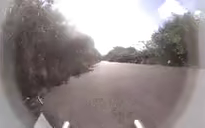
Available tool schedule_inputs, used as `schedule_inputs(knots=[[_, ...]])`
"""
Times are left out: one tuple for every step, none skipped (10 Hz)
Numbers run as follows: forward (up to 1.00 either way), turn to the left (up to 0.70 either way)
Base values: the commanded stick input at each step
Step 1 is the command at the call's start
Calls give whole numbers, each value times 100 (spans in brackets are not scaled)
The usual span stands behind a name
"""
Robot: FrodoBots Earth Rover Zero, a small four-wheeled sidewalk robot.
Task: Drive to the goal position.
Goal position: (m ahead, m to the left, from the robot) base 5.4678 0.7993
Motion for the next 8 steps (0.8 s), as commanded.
schedule_inputs(knots=[[70, 0], [70, 0], [70, 0], [70, 0], [70, 0], [70, 0], [70, 0], [70, 0]])
